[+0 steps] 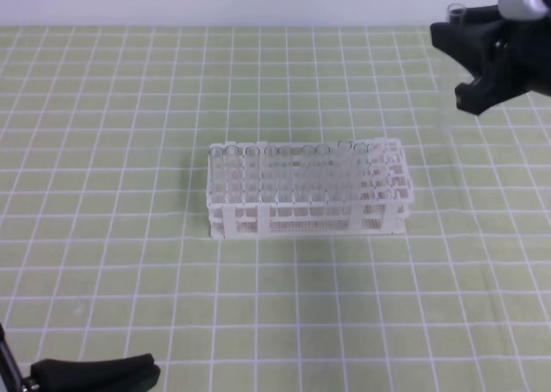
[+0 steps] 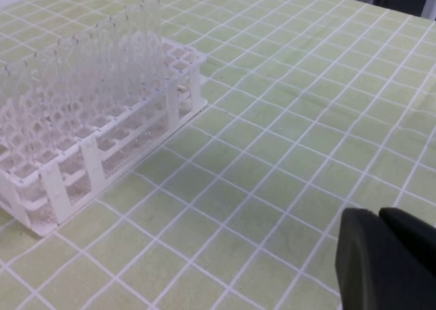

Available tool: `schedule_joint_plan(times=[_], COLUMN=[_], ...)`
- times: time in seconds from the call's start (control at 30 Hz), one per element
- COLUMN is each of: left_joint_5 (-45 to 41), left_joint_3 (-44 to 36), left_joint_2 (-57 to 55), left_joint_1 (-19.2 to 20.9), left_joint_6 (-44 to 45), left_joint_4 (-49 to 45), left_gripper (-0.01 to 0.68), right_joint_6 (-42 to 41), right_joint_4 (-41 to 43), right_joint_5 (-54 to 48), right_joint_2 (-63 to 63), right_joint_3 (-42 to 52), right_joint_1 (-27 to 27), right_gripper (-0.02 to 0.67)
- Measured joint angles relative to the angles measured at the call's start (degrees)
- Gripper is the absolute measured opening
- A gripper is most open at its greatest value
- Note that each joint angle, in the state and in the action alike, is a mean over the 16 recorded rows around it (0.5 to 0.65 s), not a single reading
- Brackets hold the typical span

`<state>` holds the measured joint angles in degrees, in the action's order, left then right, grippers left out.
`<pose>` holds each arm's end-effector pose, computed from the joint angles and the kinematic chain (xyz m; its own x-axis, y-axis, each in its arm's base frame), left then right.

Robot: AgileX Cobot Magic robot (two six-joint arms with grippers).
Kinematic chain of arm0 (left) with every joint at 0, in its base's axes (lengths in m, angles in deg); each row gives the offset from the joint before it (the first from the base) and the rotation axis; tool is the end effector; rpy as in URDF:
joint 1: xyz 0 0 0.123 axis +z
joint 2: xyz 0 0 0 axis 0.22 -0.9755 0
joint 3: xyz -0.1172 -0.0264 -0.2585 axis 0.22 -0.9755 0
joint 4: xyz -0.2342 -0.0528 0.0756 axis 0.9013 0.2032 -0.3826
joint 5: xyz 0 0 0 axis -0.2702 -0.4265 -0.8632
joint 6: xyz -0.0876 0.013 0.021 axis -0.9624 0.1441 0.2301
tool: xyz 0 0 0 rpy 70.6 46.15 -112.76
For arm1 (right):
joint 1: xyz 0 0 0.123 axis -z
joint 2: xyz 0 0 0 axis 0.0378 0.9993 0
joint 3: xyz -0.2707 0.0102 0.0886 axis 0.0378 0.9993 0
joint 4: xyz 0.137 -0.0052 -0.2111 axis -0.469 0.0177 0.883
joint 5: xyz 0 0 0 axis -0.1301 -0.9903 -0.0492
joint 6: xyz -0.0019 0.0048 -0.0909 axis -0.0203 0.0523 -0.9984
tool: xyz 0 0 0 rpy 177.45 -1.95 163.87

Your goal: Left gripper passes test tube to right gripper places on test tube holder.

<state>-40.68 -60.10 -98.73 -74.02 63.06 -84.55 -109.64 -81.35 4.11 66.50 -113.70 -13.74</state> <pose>0.0546 -0.0835 0.2672 -0.1228 0.3118 -0.9422 0.8416 0.5358 0.0676 0.2865 0.0983 0.3412 -0.1237 -0.2459 -0.9614 -0.6310 0.7672 -0.1150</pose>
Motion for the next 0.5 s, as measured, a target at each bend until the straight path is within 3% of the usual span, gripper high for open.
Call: schedule_joint_plan(times=[0.5], left_joint_5=[-0.3], left_joint_3=[0.1], left_joint_2=[0.2], left_joint_1=[0.0], left_joint_6=[0.0], left_joint_4=[0.2], left_gripper=[0.000], right_joint_6=[49.3], right_joint_4=[29.4], right_joint_5=[28.0], right_joint_2=[-0.5], right_joint_3=[0.0], right_joint_1=[-10.7], right_gripper=[0.102])
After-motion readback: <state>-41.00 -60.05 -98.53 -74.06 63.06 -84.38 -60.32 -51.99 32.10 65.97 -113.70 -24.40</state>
